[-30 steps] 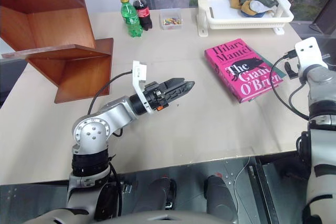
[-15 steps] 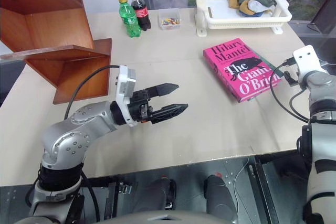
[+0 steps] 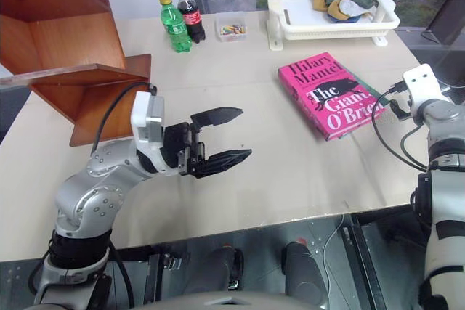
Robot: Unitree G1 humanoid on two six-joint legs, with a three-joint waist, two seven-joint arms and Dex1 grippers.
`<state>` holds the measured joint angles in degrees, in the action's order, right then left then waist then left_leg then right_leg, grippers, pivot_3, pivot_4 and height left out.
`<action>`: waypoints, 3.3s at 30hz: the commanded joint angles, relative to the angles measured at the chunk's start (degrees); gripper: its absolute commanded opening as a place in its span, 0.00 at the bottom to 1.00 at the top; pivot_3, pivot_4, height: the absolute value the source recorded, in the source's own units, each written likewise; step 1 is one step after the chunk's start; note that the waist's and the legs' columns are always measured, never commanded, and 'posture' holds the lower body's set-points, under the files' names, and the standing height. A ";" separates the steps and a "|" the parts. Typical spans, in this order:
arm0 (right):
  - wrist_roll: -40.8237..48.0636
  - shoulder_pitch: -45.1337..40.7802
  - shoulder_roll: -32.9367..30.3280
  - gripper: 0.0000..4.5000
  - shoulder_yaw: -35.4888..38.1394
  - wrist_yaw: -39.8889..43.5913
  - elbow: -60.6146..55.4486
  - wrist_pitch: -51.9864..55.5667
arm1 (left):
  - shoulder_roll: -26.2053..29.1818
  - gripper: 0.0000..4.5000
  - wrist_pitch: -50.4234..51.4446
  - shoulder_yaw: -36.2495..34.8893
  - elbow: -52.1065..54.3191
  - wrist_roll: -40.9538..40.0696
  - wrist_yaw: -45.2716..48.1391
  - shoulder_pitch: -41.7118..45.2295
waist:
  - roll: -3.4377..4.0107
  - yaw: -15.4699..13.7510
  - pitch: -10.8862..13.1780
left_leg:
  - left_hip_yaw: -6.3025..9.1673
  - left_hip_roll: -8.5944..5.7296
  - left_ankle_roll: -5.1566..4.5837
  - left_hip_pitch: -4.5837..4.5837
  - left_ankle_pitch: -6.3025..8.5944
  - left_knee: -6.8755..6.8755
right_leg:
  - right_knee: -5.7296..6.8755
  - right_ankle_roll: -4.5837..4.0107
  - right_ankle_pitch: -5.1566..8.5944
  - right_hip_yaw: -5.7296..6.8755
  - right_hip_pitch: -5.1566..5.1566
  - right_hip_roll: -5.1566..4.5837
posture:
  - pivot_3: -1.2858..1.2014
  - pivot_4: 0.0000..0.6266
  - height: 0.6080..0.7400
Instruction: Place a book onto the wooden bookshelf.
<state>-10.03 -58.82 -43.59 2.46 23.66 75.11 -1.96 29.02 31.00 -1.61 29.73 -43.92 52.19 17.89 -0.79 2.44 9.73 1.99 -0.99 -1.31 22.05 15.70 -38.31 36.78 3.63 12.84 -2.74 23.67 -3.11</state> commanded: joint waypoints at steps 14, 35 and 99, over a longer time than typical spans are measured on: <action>4.65 2.26 0.72 1.00 1.77 9.01 -2.83 -1.69 | 1.87 0.99 -2.48 -1.17 -1.59 -0.23 1.39 1.13 | 0.00 0.03 0.00 | -0.01 0.06 -0.14 -0.03 0.08 0.00 | 0.02 0.00 0.00 0.00 0.00 0.03 | 0.52 0.24 1.00; 19.24 53.07 1.57 1.00 18.88 7.82 -90.98 23.07 | -7.16 0.99 11.96 -1.10 -26.20 -0.75 -12.50 12.50 | 0.26 -2.03 -0.03 | 0.24 0.01 -0.26 0.19 0.15 -0.13 | 0.09 0.10 -0.04 0.21 0.07 -0.05 | 0.52 0.24 1.00; 22.65 70.88 15.03 1.00 -0.53 -19.72 -135.11 38.62 | -30.94 0.26 5.32 -26.71 -98.78 9.62 -19.61 51.62 | 0.15 -1.60 -0.01 | 0.50 -0.34 -0.25 0.17 0.14 -0.28 | 0.12 0.16 -0.01 0.39 -0.04 0.04 | 0.52 0.24 1.00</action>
<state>12.31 12.59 -28.79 0.92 4.04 -57.55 36.67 -2.62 35.62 -28.67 -72.35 -33.95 29.80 69.27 -0.63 0.84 9.73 2.48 -1.33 -1.56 22.22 15.84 -38.59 36.90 3.78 12.83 -2.36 23.64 -3.06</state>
